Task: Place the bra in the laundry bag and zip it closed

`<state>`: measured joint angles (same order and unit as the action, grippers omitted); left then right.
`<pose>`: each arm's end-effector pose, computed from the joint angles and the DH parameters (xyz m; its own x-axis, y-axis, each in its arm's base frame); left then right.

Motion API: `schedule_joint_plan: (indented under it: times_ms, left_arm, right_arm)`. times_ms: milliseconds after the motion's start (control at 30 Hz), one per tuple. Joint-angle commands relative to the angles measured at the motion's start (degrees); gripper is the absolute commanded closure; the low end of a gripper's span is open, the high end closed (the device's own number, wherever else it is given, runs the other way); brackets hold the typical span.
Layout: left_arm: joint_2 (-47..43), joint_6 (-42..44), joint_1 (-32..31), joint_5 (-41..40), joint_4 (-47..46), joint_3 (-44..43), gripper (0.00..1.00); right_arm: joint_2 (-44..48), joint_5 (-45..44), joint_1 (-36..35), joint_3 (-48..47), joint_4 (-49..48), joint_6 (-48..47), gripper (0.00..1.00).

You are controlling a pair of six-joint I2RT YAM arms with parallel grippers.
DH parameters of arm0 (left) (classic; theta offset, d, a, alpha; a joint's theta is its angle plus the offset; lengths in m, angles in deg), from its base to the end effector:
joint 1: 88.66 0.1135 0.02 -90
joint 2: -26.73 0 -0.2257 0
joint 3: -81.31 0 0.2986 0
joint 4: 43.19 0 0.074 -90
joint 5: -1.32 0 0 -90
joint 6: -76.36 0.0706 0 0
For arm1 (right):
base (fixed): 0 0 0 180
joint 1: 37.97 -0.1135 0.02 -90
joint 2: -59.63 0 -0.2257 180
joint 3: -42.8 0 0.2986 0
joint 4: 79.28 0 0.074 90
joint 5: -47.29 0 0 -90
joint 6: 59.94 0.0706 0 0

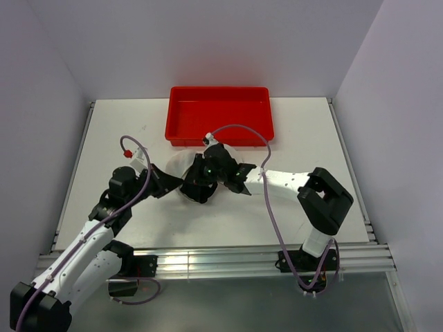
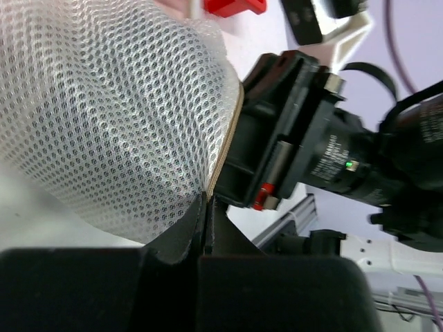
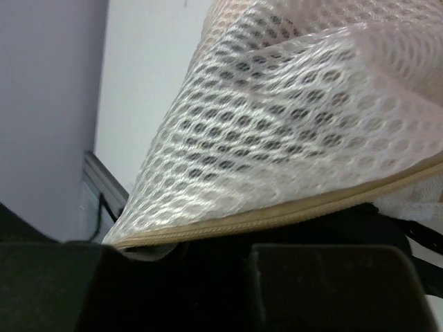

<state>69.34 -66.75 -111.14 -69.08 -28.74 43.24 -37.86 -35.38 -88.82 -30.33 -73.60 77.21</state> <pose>0.2537 -0.1306 0.1969 -0.7030 -0.5245 -0.4803 0.1517 0.5492 -0.8218 0.2747 0.3516 0.1420 -0.8300 0.1323 -0.5419 -0.3388 0.6522 0.6781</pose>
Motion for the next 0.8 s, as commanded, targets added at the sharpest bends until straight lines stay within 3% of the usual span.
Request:
schedule_joint_plan:
  times_ms: [0, 133, 333, 667, 733, 767]
  left_arm:
    - [-1.48, -4.46, -0.55, 5.79, -3.54, -1.3, 1.0]
    - [0.8, -8.33, -0.55, 8.88, -8.3, 0.98, 1.0]
    - [-0.6, -8.95, -0.55, 7.74, -7.78, 2.14, 1.0]
    - [-0.25, -10.7, -1.07, 8.7, -8.65, 3.19, 1.0]
    - [0.1, -11.76, -1.07, 8.88, -10.05, 4.5, 1.0]
    - [0.02, -11.85, -1.07, 8.36, -10.06, 4.77, 1.0]
  right_arm:
    - [0.9, -4.7, 0.75, 3.16, -9.02, 7.59, 1.0]
    - [3.97, -6.71, 0.75, 4.67, -10.35, 11.2, 0.99]
    - [12.5, -14.09, 0.75, 6.43, -10.52, 11.03, 0.97]
    - [1.43, -14.45, -0.39, 6.25, -11.58, 15.6, 0.94]
    - [1.6, -15.24, -0.56, 7.04, -11.05, 15.16, 0.91]
    - [1.87, -15.68, -0.57, 7.66, -10.96, 14.64, 0.81]
